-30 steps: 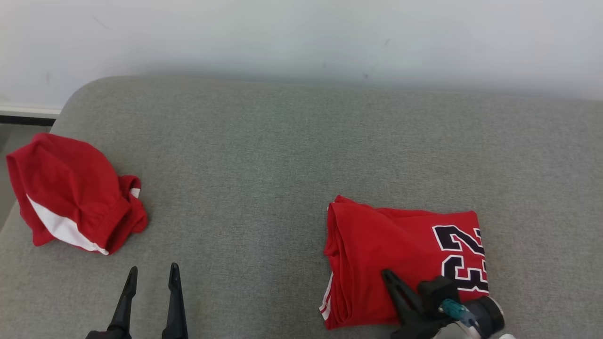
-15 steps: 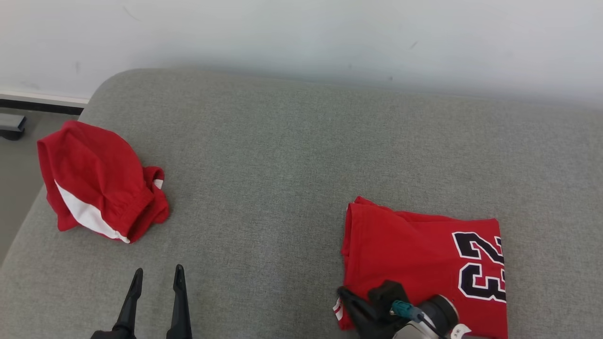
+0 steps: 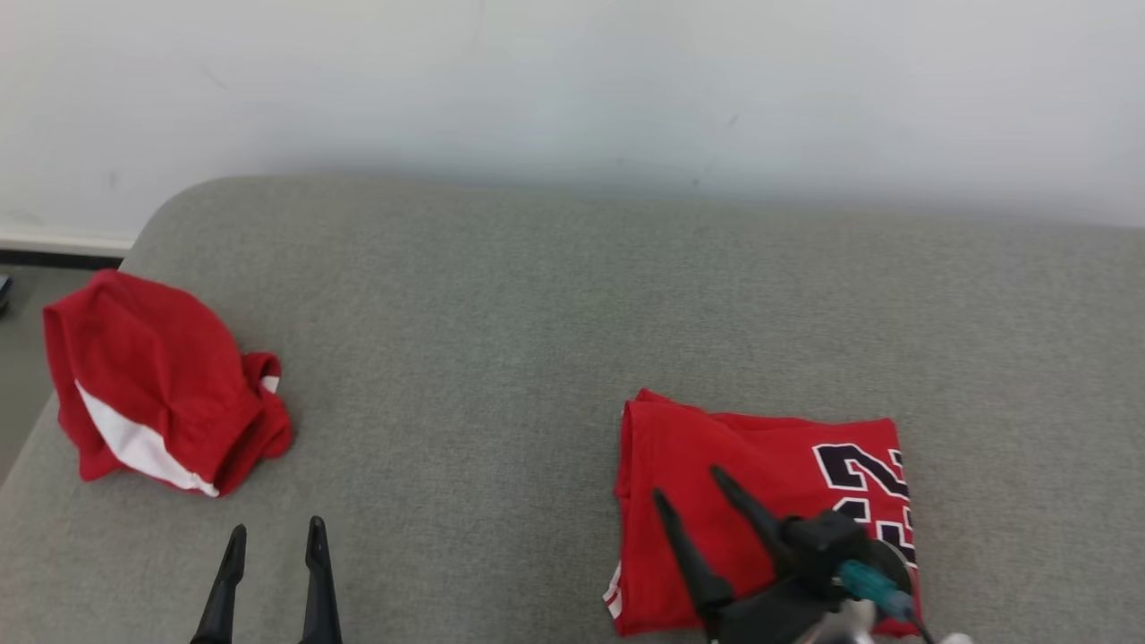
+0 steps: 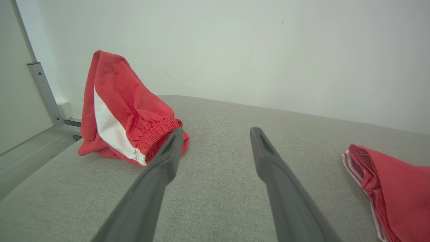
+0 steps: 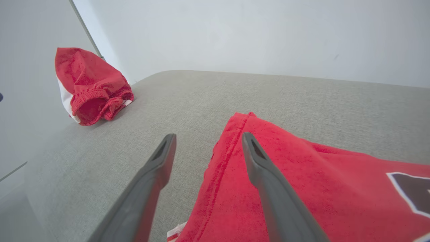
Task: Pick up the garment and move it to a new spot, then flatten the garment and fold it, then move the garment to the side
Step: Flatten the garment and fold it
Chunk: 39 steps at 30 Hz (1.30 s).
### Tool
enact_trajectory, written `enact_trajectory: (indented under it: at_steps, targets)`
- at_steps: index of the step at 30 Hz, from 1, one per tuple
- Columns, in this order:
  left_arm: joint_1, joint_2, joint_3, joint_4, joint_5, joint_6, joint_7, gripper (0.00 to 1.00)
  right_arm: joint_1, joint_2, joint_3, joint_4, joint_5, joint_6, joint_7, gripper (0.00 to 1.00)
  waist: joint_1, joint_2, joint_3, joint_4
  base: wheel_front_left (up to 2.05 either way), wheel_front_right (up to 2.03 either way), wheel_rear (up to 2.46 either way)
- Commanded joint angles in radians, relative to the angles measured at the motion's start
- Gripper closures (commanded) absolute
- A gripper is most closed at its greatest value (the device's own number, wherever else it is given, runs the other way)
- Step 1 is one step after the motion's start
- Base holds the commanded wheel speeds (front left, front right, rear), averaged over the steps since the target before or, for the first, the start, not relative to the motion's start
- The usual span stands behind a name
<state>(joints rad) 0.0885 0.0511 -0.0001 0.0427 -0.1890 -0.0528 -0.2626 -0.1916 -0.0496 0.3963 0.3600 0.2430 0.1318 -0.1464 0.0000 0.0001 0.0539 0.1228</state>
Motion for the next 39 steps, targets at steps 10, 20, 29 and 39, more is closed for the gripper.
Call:
enact_trajectory:
  at_steps: [10,20,29,39]
  targets:
    - [0.032,-0.001,0.012,-0.021,-0.013,0.004,-0.003,0.00,0.132,-0.001,-0.289,-0.110,-0.082,-0.002,-0.065,0.00,0.0000,-0.0001,-0.071,-0.121,0.00,0.00,0.00]
    - [0.031,-0.001,0.005,0.000,-0.030,0.003,-0.003,0.00,0.172,-0.001,-0.459,-0.104,-0.157,-0.002,-0.102,0.00,0.0000,-0.0001,-0.091,-0.165,0.00,0.00,0.00]
    - [0.035,-0.001,0.033,0.077,-0.043,0.004,-0.003,0.00,0.187,-0.001,-0.451,-0.087,-0.183,-0.002,-0.114,0.00,0.0000,-0.0001,-0.106,-0.185,0.00,0.00,0.00]
    - [0.040,-0.001,0.085,0.138,-0.036,-0.016,-0.003,0.00,0.201,-0.001,-0.432,-0.085,-0.176,-0.002,-0.118,0.00,0.0000,-0.0001,-0.113,-0.189,0.00,0.00,0.00]
